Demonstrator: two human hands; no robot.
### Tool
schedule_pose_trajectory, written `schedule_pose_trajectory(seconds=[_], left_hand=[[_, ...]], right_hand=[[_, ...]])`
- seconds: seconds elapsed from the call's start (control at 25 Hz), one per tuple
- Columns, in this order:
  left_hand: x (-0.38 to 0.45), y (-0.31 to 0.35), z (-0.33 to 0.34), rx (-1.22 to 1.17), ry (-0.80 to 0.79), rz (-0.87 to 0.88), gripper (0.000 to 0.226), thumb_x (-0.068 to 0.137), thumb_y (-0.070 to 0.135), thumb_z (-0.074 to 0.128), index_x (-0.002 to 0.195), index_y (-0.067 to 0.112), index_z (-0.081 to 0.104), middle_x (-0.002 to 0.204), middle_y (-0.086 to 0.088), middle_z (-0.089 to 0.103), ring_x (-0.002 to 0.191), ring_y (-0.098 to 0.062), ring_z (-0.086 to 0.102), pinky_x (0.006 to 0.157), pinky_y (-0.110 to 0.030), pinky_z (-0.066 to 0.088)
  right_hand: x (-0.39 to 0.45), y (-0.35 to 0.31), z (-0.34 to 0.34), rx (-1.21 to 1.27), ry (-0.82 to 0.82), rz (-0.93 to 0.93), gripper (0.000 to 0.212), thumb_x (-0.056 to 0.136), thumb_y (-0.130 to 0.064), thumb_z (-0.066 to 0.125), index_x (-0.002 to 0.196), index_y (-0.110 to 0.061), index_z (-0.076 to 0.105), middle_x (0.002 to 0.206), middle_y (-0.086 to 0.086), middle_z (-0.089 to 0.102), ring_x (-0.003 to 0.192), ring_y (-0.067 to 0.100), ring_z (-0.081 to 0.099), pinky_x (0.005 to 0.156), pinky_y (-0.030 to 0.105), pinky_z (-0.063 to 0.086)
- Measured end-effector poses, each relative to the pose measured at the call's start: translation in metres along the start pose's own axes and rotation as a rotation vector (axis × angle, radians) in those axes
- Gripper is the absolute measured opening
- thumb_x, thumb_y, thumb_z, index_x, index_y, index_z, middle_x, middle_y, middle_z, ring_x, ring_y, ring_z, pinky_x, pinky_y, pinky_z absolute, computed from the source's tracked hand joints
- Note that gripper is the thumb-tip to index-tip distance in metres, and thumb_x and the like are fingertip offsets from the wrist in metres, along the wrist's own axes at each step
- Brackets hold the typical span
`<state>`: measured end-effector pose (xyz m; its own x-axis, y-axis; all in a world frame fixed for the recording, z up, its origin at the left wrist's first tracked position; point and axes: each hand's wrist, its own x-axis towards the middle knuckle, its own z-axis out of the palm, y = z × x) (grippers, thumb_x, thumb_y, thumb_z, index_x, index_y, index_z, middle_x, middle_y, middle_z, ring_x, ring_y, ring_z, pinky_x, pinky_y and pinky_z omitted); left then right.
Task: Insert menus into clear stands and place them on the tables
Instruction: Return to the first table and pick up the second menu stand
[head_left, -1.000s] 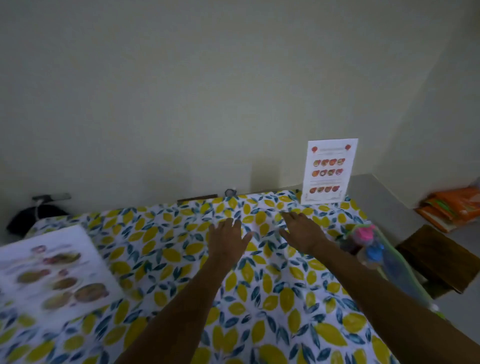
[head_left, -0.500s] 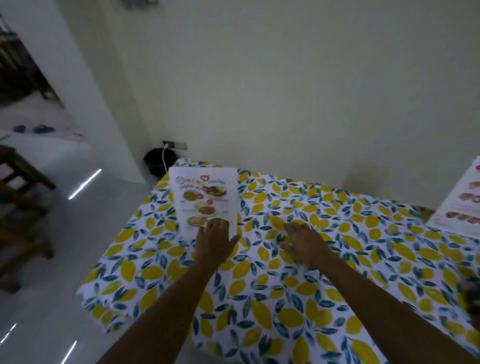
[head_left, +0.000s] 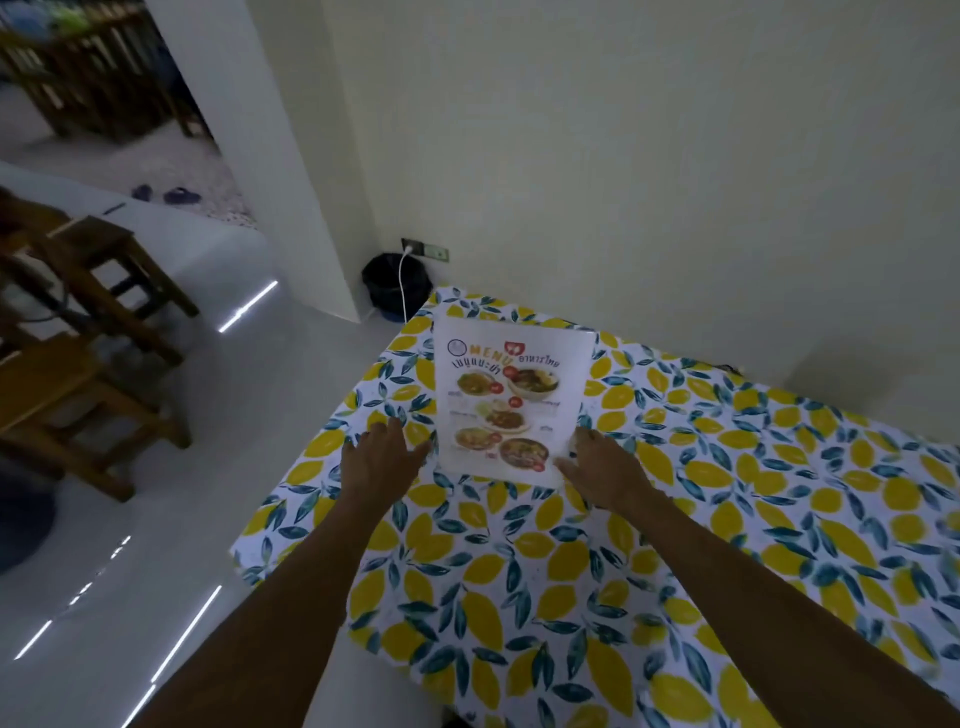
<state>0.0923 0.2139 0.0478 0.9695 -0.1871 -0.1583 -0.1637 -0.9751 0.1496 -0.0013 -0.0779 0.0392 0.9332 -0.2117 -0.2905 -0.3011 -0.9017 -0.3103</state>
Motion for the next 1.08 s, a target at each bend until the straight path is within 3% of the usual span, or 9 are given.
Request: schedule_pose_trajectory(seconds=[0.08,0.16,0.28,0.6,0.72,0.76,0.84,0.96,1.08], left_hand=[[0.025,0.003,0.004,-0.083,-0.068,0.044,0.067,0.092,0.060,0.046,0.139,0.012,0.041,0.131,-0.011,0.060,0.117,-0.032,0.058,0.093,-0.046,0.049],[0.047,0.011,0.003,-0.177,-0.102,0.115,0.058,0.091,0.054,0.052,0.134,0.016,0.046,0.123,-0.009,0.066,0.107,-0.031,0.064,0.083,-0.043,0.054],[0.090,0.018,-0.004,-0.257,-0.042,0.142,0.040,0.093,0.048,0.054,0.117,0.016,0.057,0.108,-0.009,0.072,0.093,-0.031,0.067,0.071,-0.040,0.054],[0.256,0.015,-0.063,-0.194,0.016,0.148,0.043,0.090,0.055,0.055,0.111,0.017,0.058,0.106,-0.012,0.070,0.092,-0.035,0.066,0.078,-0.046,0.055],[0.311,0.029,-0.072,-0.200,0.059,0.147,0.039,0.091,0.049,0.057,0.105,0.012,0.058,0.106,-0.014,0.068,0.096,-0.036,0.064,0.077,-0.042,0.051],[0.325,0.035,-0.074,-0.203,0.064,0.145,0.038,0.092,0.046,0.058,0.104,0.011,0.058,0.105,-0.015,0.068,0.097,-0.036,0.063,0.074,-0.039,0.047],[0.349,0.043,-0.072,-0.221,0.065,0.141,0.037,0.092,0.044,0.058,0.107,0.010,0.059,0.107,-0.016,0.068,0.099,-0.037,0.063,0.073,-0.037,0.042],[0.382,0.046,-0.065,-0.253,0.059,0.138,0.040,0.091,0.046,0.059,0.115,0.015,0.059,0.113,-0.012,0.069,0.103,-0.036,0.064,0.078,-0.040,0.046],[0.403,0.044,-0.057,-0.237,0.052,0.134,0.040,0.089,0.048,0.059,0.109,0.014,0.059,0.109,-0.013,0.070,0.099,-0.036,0.065,0.078,-0.043,0.050]], right_hand=[[0.018,0.001,0.003,0.153,0.067,-0.015,0.037,0.093,-0.041,0.053,0.102,-0.005,0.056,0.079,0.003,0.059,0.082,0.027,0.062,0.067,0.036,0.048],[0.035,0.001,0.001,0.259,0.133,-0.056,0.021,0.093,-0.032,0.059,0.083,-0.014,0.057,0.057,-0.011,0.042,0.054,0.011,0.049,0.052,0.028,0.036],[0.069,-0.008,-0.013,0.279,0.189,-0.130,0.043,0.092,-0.029,0.061,0.065,-0.042,0.031,0.050,-0.011,0.037,0.046,0.002,0.038,0.046,0.024,0.028],[0.205,-0.046,-0.061,0.307,0.264,-0.139,0.047,0.094,-0.028,0.060,0.065,-0.043,0.025,0.053,-0.016,0.032,0.048,0.000,0.033,0.049,0.029,0.028],[0.257,-0.046,-0.070,0.277,0.269,-0.105,0.012,0.093,-0.032,0.060,0.082,-0.026,0.060,0.065,-0.004,0.060,0.060,0.021,0.059,0.059,0.032,0.042],[0.274,-0.046,-0.072,0.283,0.289,-0.080,0.019,0.092,-0.033,0.059,0.097,-0.015,0.065,0.078,0.005,0.070,0.072,0.030,0.065,0.063,0.035,0.049],[0.300,-0.044,-0.075,0.281,0.308,-0.035,0.032,0.092,-0.034,0.059,0.114,-0.012,0.063,0.096,0.014,0.074,0.086,0.035,0.067,0.072,0.041,0.056],[0.327,-0.042,-0.070,0.298,0.323,-0.014,0.035,0.092,-0.038,0.057,0.117,-0.015,0.062,0.099,0.012,0.074,0.087,0.034,0.068,0.072,0.043,0.058],[0.344,-0.041,-0.064,0.320,0.317,0.008,0.036,0.092,-0.041,0.055,0.118,-0.017,0.060,0.099,0.010,0.074,0.085,0.031,0.069,0.071,0.043,0.059]])
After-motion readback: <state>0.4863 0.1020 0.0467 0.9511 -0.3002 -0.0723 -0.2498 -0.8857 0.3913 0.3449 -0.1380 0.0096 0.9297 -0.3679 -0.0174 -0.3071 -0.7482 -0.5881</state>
